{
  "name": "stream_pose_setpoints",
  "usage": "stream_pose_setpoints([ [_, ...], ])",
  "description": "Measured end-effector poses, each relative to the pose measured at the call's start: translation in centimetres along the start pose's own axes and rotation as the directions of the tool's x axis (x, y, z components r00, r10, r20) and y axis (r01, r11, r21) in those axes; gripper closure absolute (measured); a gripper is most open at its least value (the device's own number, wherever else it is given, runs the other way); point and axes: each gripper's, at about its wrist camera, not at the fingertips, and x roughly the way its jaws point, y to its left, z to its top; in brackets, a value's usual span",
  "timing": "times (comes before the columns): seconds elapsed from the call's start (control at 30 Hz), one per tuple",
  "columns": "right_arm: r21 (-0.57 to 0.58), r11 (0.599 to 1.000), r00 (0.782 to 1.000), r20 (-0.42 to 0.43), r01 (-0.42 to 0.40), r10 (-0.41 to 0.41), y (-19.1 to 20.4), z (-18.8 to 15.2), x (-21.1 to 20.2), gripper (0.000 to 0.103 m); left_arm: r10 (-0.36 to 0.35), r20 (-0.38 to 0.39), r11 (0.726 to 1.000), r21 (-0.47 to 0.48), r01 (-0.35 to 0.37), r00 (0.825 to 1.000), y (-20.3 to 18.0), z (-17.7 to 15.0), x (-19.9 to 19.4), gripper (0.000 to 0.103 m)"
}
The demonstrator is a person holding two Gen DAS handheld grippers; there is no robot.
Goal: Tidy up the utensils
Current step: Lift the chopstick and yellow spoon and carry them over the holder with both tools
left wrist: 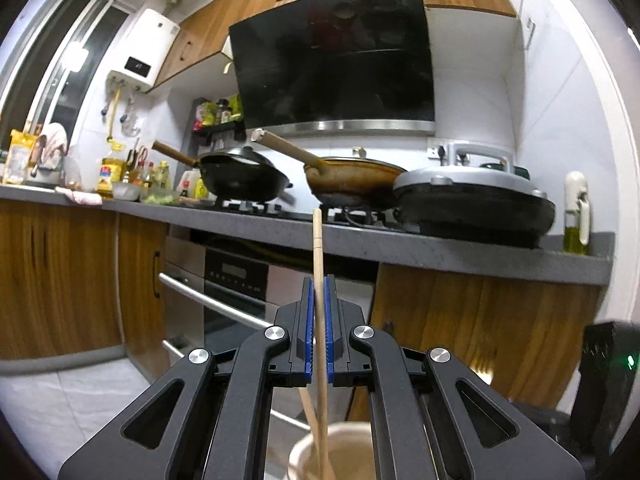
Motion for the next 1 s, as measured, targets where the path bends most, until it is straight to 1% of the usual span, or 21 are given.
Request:
stream_pose_setpoints([
  [0.07,0.018,1.000,1.000,0.013,-0.007,0.007,-0.2,0.2,-0.2,0.093,0.003,-0.016,1.000,0.009,-0.003,1.000,0.1,-0.5,-0.8,0.098],
  [0.23,0.045,0.999,0.998,0.057,-0.002,-0.001,-0.4,0.6,0.3,0.093,-0.003,-0.063,1.000,-0.029,0.001,0.998,1.2,-1.8,-2.4,0.098],
  [0.37,-0.007,0.999,0.996,0.076,0.036,-0.036,0.1,0.1,1.0,0.093,-0.002,-0.082,0.999,-0.040,-0.002,0.997,1.6,-2.6,-2.5,0.098],
  [0.43,-0.040,0.998,0.996,0.069,0.053,-0.051,0.3,-0.2,1.3,0.093,-0.008,-0.093,0.999,-0.045,0.004,0.996,1.7,-2.7,-2.3,0.098],
  [0.57,-0.069,0.995,0.997,0.027,0.072,-0.070,0.6,-0.5,1.0,0.093,-0.018,-0.122,1.000,-0.024,0.016,0.992,1.2,-3.0,-2.2,0.098],
  [0.73,-0.060,0.994,0.995,-0.032,0.094,-0.096,0.5,-0.4,-0.8,0.093,-0.020,-0.133,1.000,-0.007,0.020,0.991,1.1,-3.3,-3.0,0.098],
  [0.87,-0.075,0.992,0.991,-0.080,0.100,-0.106,0.6,-0.9,-1.4,0.093,-0.014,-0.144,1.000,0.008,0.015,0.989,1.0,-3.5,-3.3,0.098],
  [1.0,-0.087,0.992,0.988,-0.114,0.091,-0.100,0.9,-1.5,-1.3,0.093,-0.019,-0.148,1.000,0.006,0.020,0.989,1.1,-3.7,-3.7,0.093],
])
